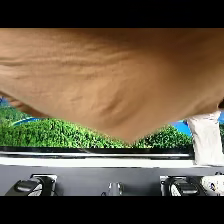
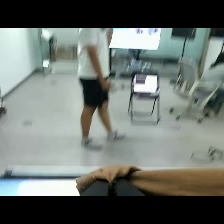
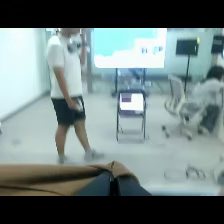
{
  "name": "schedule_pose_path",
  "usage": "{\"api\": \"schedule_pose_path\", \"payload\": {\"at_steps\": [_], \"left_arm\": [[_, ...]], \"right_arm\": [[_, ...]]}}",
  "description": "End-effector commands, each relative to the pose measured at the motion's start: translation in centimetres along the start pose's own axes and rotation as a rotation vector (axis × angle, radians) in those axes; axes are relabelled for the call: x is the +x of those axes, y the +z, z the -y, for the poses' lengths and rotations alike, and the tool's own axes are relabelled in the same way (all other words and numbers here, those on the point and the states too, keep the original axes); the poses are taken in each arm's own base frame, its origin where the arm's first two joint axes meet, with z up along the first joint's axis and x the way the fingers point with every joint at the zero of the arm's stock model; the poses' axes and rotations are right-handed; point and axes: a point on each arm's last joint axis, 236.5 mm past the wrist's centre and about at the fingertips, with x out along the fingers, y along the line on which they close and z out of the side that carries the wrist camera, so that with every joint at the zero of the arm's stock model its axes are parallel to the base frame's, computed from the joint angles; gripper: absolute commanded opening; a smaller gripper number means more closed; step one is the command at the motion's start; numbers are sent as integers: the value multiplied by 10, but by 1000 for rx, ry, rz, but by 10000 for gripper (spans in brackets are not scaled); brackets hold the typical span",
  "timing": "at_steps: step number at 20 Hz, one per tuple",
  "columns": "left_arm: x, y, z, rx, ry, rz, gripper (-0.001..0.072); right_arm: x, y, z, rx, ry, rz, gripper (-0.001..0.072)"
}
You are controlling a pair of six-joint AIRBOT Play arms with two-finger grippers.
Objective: Fold the shirts.
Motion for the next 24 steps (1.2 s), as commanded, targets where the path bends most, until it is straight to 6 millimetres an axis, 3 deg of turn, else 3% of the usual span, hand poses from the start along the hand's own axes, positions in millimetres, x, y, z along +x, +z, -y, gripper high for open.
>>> {"api": "schedule_pose_path", "payload": {"at_steps": [1, 3, 6, 9, 11, 13, 14, 15, 16, 17, 19, 21, 23, 24], "left_arm": [[67, -74, -9, 59, 53, -253, 25], [117, -146, -10, 76, 60, -442, 26], [175, -288, -15, 104, 73, -769, 27], [207, -397, -17, 95, 92, -1006, 26], [216, -447, -13, 32, 108, -1110, 27], [218, -479, -5, -13, 92, -1182, 29], [217, -487, -1, -30, 83, -1202, 38], [216, -488, 0, -35, 80, -1213, 152], [213, -485, -3, -17, 73, -1227, 430], [206, -478, -10, 5, 66, -1259, 527], [180, -465, -28, 15, 48, -1352, 527], [149, -461, -31, -148, 3, -1439, 528], [115, -471, -21, -341, -59, -1489, 526], [89, -486, -19, -391, -62, -1535, 524]], "right_arm": [[66, -102, 13, -13, -39, -364, 18], [110, -202, 17, -4, -38, -680, 19], [168, -332, 21, 17, -44, -987, 19], [213, -433, 14, 181, -92, -1109, 19], [223, -485, -3, 324, -94, -1189, 19], [225, -515, -22, 440, -75, -1249, 20], [227, -520, -28, 474, -65, -1255, 23], [232, -520, -29, 483, -61, -1237, 131], [231, -514, -29, 481, -58, -1234, 378], [226, -504, -22, 441, -41, -1242, 499], [198, -493, 4, 383, -29, -1325, 505], [143, -499, 39, 410, -52, -1532, 492], [89, -515, 59, 449, -56, -1720, 485], [71, -524, 62, 490, -69, -1760, 462]]}}
